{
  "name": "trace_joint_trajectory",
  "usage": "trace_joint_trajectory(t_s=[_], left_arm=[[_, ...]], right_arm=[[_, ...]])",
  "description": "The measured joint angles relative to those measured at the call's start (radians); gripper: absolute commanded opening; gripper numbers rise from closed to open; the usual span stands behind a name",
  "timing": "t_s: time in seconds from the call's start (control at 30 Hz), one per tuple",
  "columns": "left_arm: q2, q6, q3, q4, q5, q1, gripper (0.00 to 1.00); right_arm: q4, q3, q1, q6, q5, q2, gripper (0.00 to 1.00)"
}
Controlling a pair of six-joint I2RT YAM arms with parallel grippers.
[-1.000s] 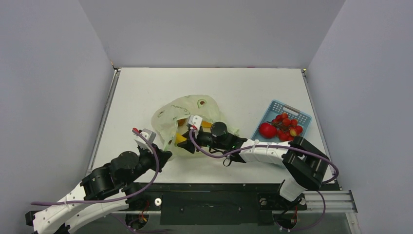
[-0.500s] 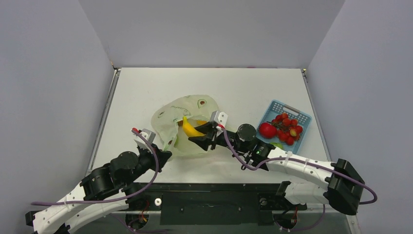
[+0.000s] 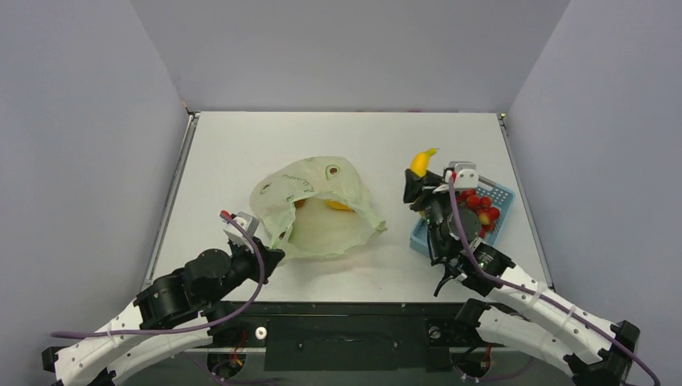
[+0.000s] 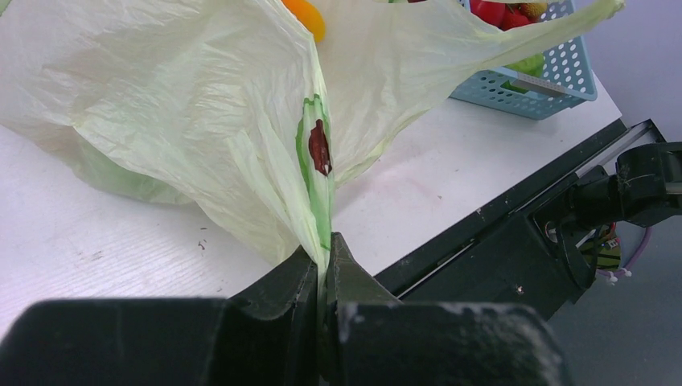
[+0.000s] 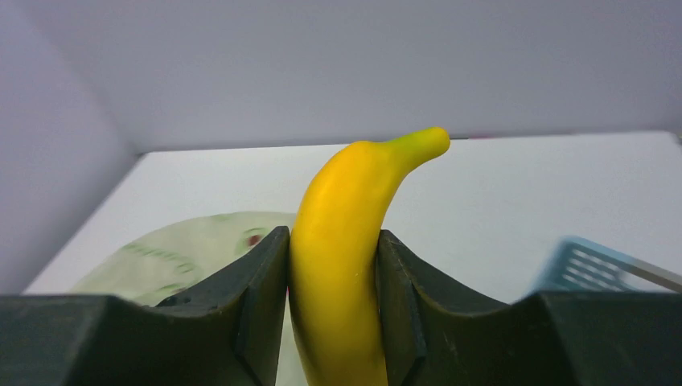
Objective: Take the fake fruits out of the plastic bag
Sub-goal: Place the fake fruit in the bin.
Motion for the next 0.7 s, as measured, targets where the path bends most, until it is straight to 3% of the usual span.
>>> trace_joint_trajectory(t_s=[0.13, 0.33, 0.53, 0.7], left_arm=[[0.0, 0.0, 0.0, 0.0, 0.0, 0.0, 0.0], [0.001, 0.0, 0.0, 0.0, 0.0, -0.001, 0.0], [0.003, 0.0, 0.0, 0.0, 0.0, -0.001, 0.0], [0.001, 0.0, 0.0, 0.0, 0.0, -0.001, 0.0]], right_arm=[[-0.193, 0.013, -0.177, 0.155, 0.231, 0.022, 0.0], [-0.409, -0.016, -0.555, 0.41, 0.124, 0.079, 0.0], [-0.47, -0.021, -0.617, 0.458, -0.127, 0.211, 0.0], [-0.473, -0.044, -0.635, 0.455, -0.166, 0.235, 0.0]])
